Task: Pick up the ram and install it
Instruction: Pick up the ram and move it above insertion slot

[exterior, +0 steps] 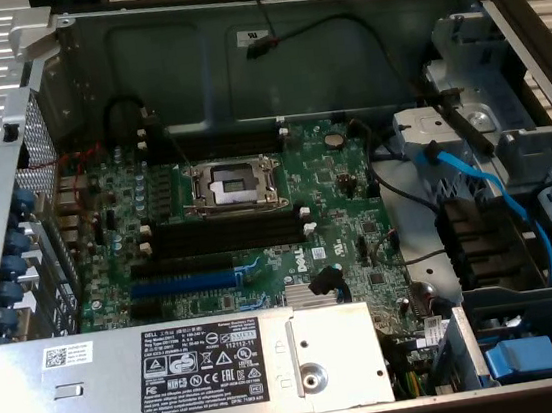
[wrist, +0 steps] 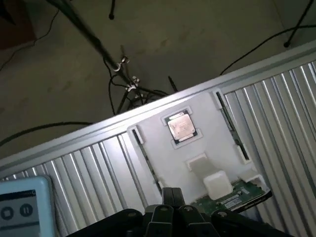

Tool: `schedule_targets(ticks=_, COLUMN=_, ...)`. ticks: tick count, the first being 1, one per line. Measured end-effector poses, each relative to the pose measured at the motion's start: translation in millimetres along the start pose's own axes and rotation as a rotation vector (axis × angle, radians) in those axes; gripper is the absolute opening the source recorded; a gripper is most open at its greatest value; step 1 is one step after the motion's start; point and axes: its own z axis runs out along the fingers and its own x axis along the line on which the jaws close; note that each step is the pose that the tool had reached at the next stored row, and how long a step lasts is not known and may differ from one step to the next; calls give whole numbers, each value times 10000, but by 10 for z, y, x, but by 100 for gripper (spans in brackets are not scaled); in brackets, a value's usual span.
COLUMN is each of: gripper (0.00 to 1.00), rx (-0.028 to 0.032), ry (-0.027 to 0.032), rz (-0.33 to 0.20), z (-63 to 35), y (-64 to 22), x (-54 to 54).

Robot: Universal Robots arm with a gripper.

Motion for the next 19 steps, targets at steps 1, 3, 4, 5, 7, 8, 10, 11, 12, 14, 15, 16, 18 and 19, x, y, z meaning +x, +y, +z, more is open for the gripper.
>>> schedule_targets(ticks=1, gripper=10, rx=3, ry=6, rz=-355, z=0, y=0, x=0)
schedule_targets(ticks=3, gripper=10, rx=10, ry=18, rz=-1084, z=0, y=0, x=0)
schedule_targets(ticks=4, gripper=10, rx=13, ry=25, rz=-1443, z=0, y=0, x=0)
schedule_targets(ticks=5, gripper=10, rx=14, ry=28, rz=-1625, z=0, y=0, x=0)
schedule_targets(ticks=7, gripper=10, rx=19, ry=37, rz=-2180, z=0, y=0, x=0)
schedule_targets(ticks=8, gripper=10, rx=23, ry=44, rz=-2545, z=0, y=0, x=0)
schedule_targets(ticks=10, gripper=10, rx=29, ry=57, rz=-3264, z=0, y=0, x=0)
schedule_targets(ticks=11, gripper=10, rx=33, ry=68, rz=-3639, z=10, y=-1, x=-1)
schedule_targets(ticks=12, gripper=10, rx=41, ry=102, rz=-3950, z=28, y=3, x=-6)
schedule_targets(ticks=14, gripper=10, rx=123, ry=226, rz=-4085, z=57, y=58, x=-48)
schedule_targets(ticks=15, gripper=10, rx=172, ry=242, rz=-4084, z=61, y=81, x=-48)
schedule_targets(ticks=16, gripper=10, rx=244, ry=246, rz=-4082, z=64, y=103, x=-43)
schedule_targets(ticks=18, gripper=10, rx=410, ry=230, rz=-4079, z=67, y=146, x=-28)
schedule_targets(ticks=19, gripper=10, rx=472, ry=220, rz=-4078, z=68, y=169, x=-19)
